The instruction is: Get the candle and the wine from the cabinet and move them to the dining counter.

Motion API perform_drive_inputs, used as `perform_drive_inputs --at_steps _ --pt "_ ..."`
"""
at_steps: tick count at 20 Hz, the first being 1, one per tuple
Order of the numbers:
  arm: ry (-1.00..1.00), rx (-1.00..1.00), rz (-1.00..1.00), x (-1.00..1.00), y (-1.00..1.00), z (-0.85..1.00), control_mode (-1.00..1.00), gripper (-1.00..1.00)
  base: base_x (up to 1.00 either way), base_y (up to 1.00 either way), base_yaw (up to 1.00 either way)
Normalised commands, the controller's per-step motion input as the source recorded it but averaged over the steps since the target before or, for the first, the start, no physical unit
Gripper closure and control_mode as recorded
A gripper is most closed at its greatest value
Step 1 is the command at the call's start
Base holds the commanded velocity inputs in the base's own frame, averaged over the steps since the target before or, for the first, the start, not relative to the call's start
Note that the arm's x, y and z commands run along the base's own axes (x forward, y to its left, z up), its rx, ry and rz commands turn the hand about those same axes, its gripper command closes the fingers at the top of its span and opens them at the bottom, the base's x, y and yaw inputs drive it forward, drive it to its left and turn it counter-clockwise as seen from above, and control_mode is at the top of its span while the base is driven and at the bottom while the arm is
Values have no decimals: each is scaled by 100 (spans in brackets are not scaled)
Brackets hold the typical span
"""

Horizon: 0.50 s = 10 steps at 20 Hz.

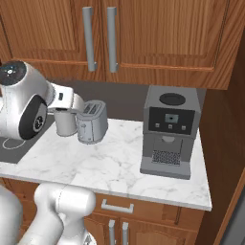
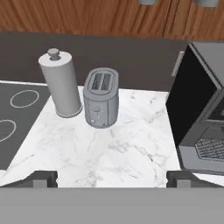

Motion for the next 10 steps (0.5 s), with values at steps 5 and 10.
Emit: perform_drive_inputs --at_steps 5,10 --pt "-31 0 0 -61 0 47 -100 -100 0 0 0" --pt "-31 0 0 -56 -5 50 -100 -100 0 0 0"
